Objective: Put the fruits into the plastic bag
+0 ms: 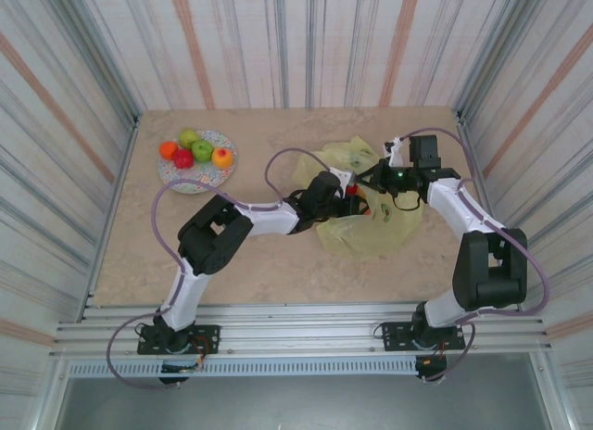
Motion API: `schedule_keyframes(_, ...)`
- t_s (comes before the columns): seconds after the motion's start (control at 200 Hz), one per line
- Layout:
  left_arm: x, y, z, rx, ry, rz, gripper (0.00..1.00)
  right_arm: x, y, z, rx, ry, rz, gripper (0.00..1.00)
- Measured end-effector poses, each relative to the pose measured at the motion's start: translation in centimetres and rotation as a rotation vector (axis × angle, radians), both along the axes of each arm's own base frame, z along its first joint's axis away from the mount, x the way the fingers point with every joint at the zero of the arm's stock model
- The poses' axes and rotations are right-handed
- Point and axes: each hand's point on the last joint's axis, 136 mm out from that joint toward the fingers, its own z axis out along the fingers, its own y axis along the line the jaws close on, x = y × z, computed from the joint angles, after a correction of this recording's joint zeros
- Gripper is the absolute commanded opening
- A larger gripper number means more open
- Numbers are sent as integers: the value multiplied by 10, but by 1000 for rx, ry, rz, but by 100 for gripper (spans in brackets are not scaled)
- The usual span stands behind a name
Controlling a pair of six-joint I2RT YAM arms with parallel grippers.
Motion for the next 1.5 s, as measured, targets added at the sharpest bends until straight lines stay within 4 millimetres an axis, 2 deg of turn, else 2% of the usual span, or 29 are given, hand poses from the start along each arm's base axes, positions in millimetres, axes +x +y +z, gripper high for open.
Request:
schedule_keyframes(0.19, -7, 5, 0, -3, 9, -15, 73, 1, 0, 2, 1, -8, 1, 0)
schedule_keyframes(0.286, -17, 21, -2, 16, 29, -28, 74, 0, -1, 0, -5, -5, 2, 0)
schedule_keyframes(0.381, -24, 44, 7, 30, 35, -39, 75, -3, -3, -3, -32, 0, 2, 0)
schedule_keyframes(0.476, -27, 76, 28, 32, 23, -43, 75, -6, -8, -7, -73, 1, 0, 0)
schedule_keyframes(0.571, -28, 107, 63, 22, -22, -45, 76, -8, -12, -10, -109, -2, -2, 0)
schedule_keyframes(0.726, -40, 139, 119, 11, -115, -80, 78, -9, -16, -15, -145, -1, -6, 0)
schedule_keyframes(0.882, -44, 175, 149, 27, -157, -47, 81, -8, -18, -17, -163, -9, -6, 0)
schedule_keyframes(0.952, -33, 203, 160, 44, -168, 38, 83, -8, -19, -17, -166, -12, -5, 0)
schedule_keyframes(1.007, -19, 232, 168, 56, -174, 140, 83, -8, -19, -17, -168, -13, -5, 0)
schedule_keyframes(1.077, 1, 275, 175, 73, -167, 294, 86, -7, -19, -17, -172, -15, -6, 0)
schedule_keyframes(1.157, 21, 328, 171, 104, -135, 466, 91, -6, -20, -16, -178, -23, -11, 0)
schedule_keyframes(1.273, 42, 405, 152, 136, -40, 689, 93, -4, -22, -9, -190, -62, -18, 0)
schedule_keyframes(1.373, 58, 461, 128, 112, 64, 844, 97, -1, -22, -3, -193, -98, -12, 0)
schedule_keyframes(1.448, 68, 493, 105, 104, 153, 932, 98, -1, -22, -3, -195, -105, -8, 0)
schedule_keyframes(1.498, 76, 505, 92, 115, 198, 963, 99, -1, -21, -2, -195, -108, -3, 0)
